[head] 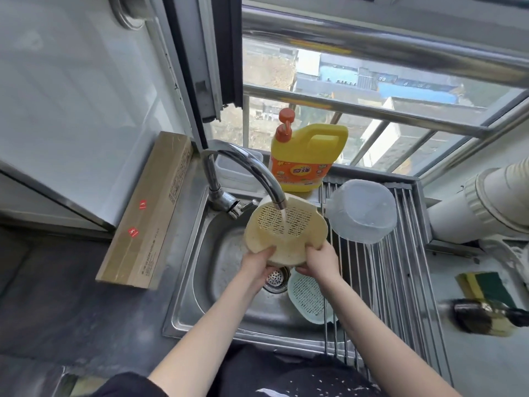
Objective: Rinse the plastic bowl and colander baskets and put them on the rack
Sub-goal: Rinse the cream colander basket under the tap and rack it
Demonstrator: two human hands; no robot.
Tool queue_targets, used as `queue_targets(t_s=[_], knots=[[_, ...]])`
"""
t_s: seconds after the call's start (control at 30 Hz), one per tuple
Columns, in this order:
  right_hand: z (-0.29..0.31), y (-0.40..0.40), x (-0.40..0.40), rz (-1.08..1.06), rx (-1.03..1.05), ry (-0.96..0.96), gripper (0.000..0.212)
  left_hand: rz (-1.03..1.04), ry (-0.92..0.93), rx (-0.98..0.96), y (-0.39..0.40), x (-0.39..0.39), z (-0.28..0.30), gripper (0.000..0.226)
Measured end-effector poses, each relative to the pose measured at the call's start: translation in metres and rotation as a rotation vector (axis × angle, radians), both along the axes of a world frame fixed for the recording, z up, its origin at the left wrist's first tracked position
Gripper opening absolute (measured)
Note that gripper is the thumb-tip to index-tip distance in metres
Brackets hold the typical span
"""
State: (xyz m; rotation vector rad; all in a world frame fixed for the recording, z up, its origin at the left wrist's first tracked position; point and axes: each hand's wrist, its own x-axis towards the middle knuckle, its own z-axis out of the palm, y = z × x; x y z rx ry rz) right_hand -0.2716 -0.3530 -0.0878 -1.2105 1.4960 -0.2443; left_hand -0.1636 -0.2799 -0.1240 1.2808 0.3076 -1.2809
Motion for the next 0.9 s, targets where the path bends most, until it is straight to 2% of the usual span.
queue_targets(t_s=[0.03, 0.1, 0.23, 0.3, 0.37, 0.4, 0.5, 0.57, 0.67, 0.73, 0.8, 0.9], knots=[[0.0, -0.002, -0.003, -0.01, 0.103, -0.027, 0.02, -0.061, -0.093, 0.04, 0.001, 0.002, 0.0, 0.037], [0.003, -0.004, -0.007, 0.011, 0.115, -0.031, 0.019, -0.205, -0.315, 0.104, 0.007, 0.008, 0.006, 0.042], [0.002, -0.004, -0.001, 0.047, -0.2, -0.039, 0.035, -0.307, -0.742, 0.131, 0.016, 0.021, 0.015, 0.046], [0.003, -0.001, 0.008, 0.081, -0.308, -0.046, 0.031, -0.269, -0.799, 0.073, 0.02, 0.027, 0.014, 0.042], [0.009, 0.0, 0.011, 0.09, -0.458, -0.013, 0.016, -0.216, -0.7, 0.03, 0.022, 0.033, 0.007, 0.036], [0.013, -0.001, 0.01, 0.1, -0.528, 0.008, 0.015, -0.182, -0.566, 0.019, 0.023, 0.033, 0.005, 0.036], [0.023, 0.0, 0.005, 0.158, -0.649, 0.019, 0.031, -0.02, -0.082, -0.039, 0.019, 0.02, 0.002, 0.037], [0.023, 0.004, 0.003, 0.239, -0.699, 0.027, 0.044, 0.04, 0.081, -0.033, 0.012, 0.01, 0.002, 0.028], [0.02, 0.014, -0.01, 0.318, -0.746, -0.004, 0.046, 0.049, 0.269, -0.013, 0.003, 0.004, -0.003, 0.023], [0.02, 0.02, -0.02, 0.375, -0.824, -0.096, 0.049, 0.026, 0.291, -0.053, 0.0, 0.006, -0.004, 0.024], [0.017, 0.023, -0.027, 0.386, -0.857, -0.178, 0.051, -0.03, 0.227, -0.071, -0.004, 0.01, -0.004, 0.02], [0.015, 0.02, -0.025, 0.282, -0.783, -0.211, 0.054, -0.103, 0.101, -0.008, -0.009, 0.017, -0.002, 0.013]])
